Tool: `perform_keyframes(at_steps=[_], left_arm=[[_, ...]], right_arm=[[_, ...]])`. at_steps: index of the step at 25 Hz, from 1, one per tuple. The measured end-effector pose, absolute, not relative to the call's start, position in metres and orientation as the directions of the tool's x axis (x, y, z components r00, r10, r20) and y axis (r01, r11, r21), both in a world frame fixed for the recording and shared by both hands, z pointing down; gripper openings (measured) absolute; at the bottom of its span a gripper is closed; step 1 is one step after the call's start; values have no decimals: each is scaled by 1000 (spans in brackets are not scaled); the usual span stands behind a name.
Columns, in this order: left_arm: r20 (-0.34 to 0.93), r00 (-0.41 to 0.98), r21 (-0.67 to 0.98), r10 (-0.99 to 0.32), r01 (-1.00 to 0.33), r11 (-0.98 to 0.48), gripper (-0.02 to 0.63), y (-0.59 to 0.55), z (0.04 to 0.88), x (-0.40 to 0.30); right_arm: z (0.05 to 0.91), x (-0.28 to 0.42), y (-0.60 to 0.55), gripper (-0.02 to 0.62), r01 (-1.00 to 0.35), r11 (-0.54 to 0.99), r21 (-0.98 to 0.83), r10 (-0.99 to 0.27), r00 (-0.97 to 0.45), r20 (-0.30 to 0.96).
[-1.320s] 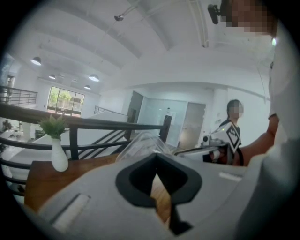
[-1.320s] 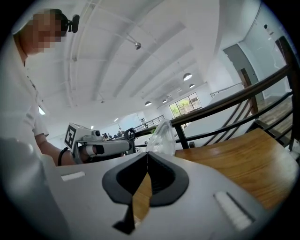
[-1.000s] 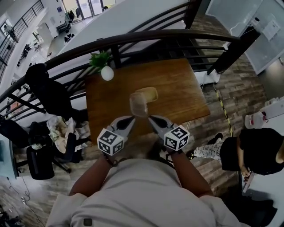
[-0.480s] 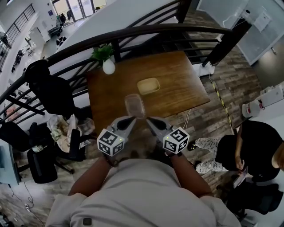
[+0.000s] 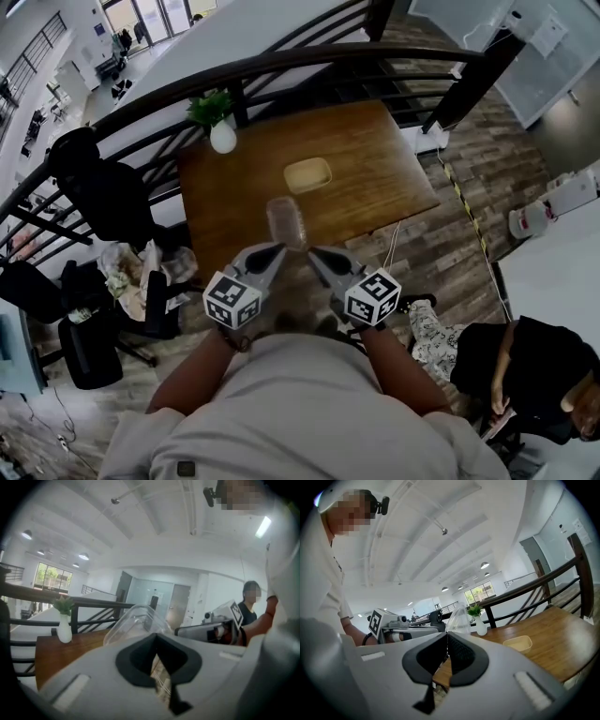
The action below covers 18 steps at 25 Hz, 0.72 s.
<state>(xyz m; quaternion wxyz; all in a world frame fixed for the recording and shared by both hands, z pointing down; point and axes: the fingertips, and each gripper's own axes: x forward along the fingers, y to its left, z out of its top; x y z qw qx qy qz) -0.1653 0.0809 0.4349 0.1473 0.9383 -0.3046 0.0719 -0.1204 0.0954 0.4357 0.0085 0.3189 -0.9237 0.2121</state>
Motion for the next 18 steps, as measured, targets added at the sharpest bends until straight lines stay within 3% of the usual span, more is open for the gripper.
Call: perform_keyframes(at_steps=[18], left_arm=[[215,818,218,-534,-573,-790,3,101,428,-164]], right_arm=[[429,-123,116,6,-605,697,-384,-609,-783,129]])
